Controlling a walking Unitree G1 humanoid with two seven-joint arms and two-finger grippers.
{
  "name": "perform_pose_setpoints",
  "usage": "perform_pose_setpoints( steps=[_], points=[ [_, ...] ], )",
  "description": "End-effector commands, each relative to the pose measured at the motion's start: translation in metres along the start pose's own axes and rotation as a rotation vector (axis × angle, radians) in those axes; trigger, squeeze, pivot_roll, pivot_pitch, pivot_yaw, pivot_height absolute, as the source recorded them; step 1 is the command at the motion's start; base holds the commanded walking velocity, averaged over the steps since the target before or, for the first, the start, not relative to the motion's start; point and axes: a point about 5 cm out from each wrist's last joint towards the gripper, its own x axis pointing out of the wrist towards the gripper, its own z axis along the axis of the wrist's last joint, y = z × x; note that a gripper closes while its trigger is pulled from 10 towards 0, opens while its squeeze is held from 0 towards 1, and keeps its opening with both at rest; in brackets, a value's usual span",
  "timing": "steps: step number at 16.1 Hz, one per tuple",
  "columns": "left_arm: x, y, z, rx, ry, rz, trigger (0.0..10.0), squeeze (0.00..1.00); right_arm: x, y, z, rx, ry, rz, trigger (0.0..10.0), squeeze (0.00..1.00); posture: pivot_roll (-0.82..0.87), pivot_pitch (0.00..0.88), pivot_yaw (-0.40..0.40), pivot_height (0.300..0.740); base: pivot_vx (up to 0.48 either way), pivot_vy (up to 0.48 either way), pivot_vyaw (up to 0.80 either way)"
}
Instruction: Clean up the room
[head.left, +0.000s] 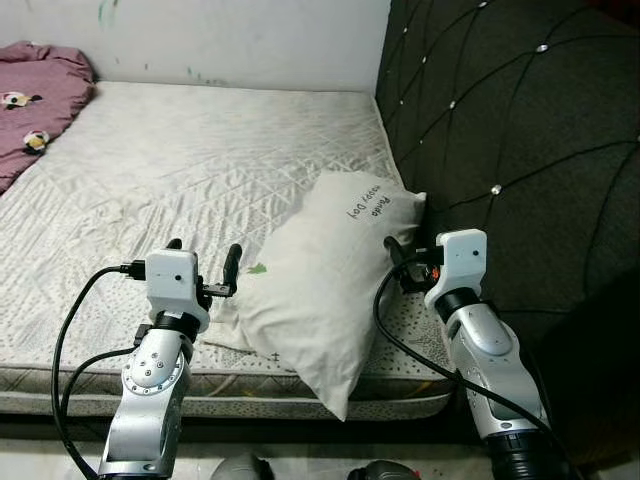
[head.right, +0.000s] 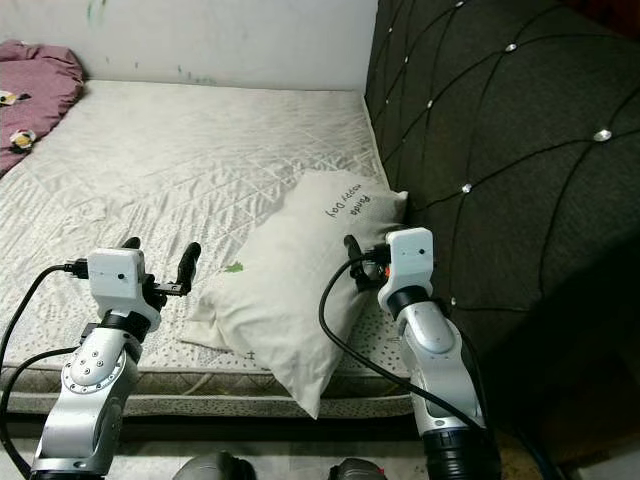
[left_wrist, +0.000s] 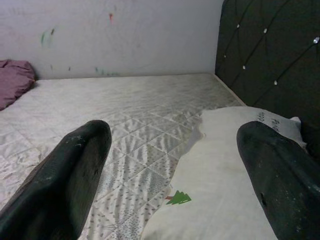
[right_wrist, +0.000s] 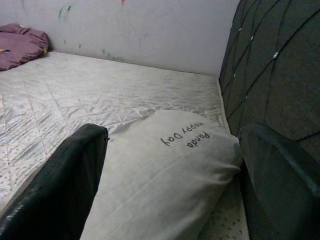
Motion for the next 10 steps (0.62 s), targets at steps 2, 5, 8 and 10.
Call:
perform_pose_setpoints(
  steps=[2,5,8,10],
  points=[
    [-0.0003,0.0012,0.0032,0.012,-0.016,0.008,10.0,0.0,0.0026,-0.0028,0.0037,-0.01,-0.009,-0.011,10.0,0.0,-0.02,0.0,-0.024,0.74,0.0,0.0,0.0],
    [-0.0003,0.0012,0.0032,0.012,-0.016,0.008,10.0,0.0,0.0026,-0.0028,0.0037,-0.01,-0.009,-0.011,10.0,0.0,-0.02,0.0,-0.024,0.74,0.0,0.0,0.0],
    [-0.0003,0.0012,0.0032,0.012,-0.016,0.008,10.0,0.0,0.0026,-0.0028,0.0037,-0.01,-0.009,-0.011,10.0,0.0,-0.02,0.0,-0.024,0.74,0.0,0.0,0.0],
    [-0.0003,0.0012,0.0032,0.012,-0.016,0.008,10.0,0.0,0.0026,-0.0028,0.0037,-0.01,-0.009,-0.011,10.0,0.0,-0.02,0.0,-0.024,0.74,0.0,0.0,0.0]
  ],
)
